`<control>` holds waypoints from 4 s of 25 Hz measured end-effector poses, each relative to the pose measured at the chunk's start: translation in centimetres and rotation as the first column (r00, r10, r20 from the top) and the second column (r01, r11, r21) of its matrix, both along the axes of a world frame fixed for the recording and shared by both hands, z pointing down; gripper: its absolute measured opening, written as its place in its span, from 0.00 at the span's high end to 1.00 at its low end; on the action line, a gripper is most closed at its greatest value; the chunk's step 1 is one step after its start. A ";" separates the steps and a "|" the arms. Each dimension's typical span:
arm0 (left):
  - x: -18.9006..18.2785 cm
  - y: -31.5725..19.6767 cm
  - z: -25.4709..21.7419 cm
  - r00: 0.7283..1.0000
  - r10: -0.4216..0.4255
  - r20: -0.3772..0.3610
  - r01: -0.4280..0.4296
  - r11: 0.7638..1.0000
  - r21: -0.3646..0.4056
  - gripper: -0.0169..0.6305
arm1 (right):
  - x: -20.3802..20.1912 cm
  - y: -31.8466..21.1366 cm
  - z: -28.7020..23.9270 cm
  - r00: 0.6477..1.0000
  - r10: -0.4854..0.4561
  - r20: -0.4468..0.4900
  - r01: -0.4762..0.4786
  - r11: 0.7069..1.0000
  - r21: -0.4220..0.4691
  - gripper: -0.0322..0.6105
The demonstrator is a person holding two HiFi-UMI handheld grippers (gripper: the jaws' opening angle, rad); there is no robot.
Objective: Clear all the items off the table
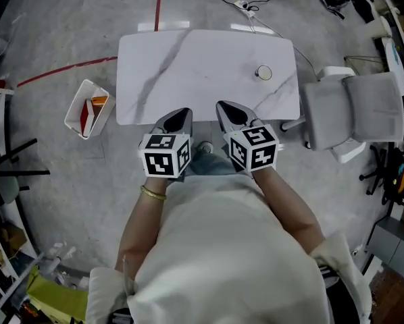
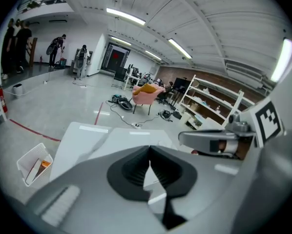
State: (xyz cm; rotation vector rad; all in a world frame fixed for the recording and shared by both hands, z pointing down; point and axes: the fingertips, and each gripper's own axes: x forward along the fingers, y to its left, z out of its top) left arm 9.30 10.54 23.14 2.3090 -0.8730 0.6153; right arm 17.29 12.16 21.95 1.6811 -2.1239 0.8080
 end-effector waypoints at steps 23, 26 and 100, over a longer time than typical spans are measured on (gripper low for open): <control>16.9 4.3 -0.7 0.947 0.320 0.037 -0.321 0.947 0.015 0.96 | 15.3 9.1 0.6 0.931 0.359 0.069 -0.359 0.933 -0.017 0.95; 18.2 4.8 -0.5 0.932 0.360 0.047 -0.361 0.933 0.010 0.96 | 16.5 9.7 0.7 0.913 0.401 0.074 -0.400 0.916 -0.022 0.95; 35.5 -8.3 28.0 0.815 0.561 0.145 -0.532 0.824 -0.197 0.96 | 31.8 -3.7 32.5 0.854 0.519 -0.044 -0.505 0.804 -0.314 0.57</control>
